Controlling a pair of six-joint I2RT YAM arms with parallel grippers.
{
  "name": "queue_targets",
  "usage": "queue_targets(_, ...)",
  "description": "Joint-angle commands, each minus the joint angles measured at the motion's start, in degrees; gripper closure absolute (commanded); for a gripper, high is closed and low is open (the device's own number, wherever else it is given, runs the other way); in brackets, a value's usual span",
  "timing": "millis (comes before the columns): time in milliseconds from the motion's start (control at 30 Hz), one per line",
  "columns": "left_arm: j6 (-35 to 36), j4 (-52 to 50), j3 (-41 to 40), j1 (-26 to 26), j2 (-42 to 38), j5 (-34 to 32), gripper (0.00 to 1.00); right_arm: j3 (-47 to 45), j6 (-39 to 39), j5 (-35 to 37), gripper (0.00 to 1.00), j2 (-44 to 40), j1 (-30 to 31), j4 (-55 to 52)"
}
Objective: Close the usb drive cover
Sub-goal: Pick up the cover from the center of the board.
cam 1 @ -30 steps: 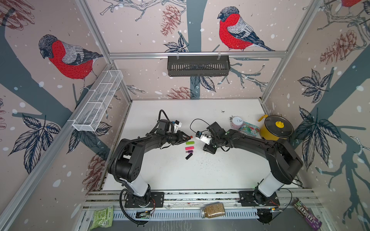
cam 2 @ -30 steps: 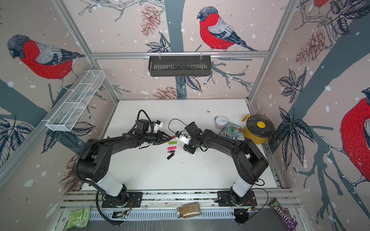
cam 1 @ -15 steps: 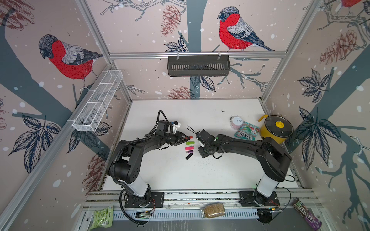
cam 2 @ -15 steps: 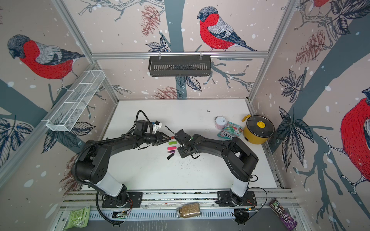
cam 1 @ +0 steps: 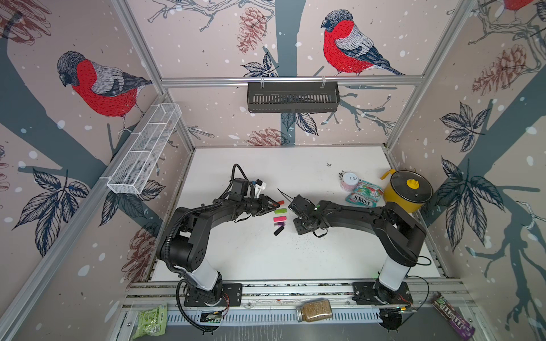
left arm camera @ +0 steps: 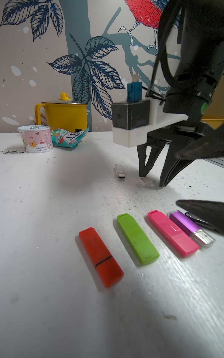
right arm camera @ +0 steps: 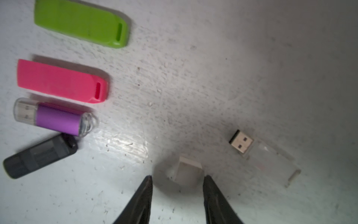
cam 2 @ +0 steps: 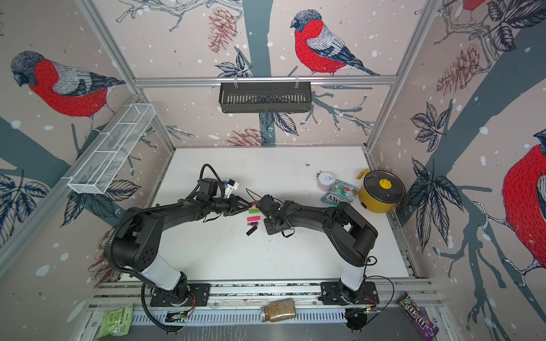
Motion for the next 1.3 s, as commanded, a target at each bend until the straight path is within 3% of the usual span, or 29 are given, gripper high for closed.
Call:
queue_targets(0,0.77,1.97,-0.12,0.12,-0.02,0.44,0.64,-0.67,1.85,0.96,0.56,-0.15,0.08,-0.02)
queue_targets(533,0.49,2.32,-0.37,0.12,0.06,0.08,0.64,-0.34,2.45,-0.44,0.63,0.87,-1.05,0.49)
queue_targets(1067,0.4,2.3,-0.22,0.12,0.22,0.13,0.64,0.46,1.6,-1.62,0.76,1.28,-1.34,-0.41)
queue_targets(1267,0.43,2.23,-0.15,0.1,0.24,0.21,0.64,0.3,1.67,-2.46,0.7,1.13,-1.11,-1.75)
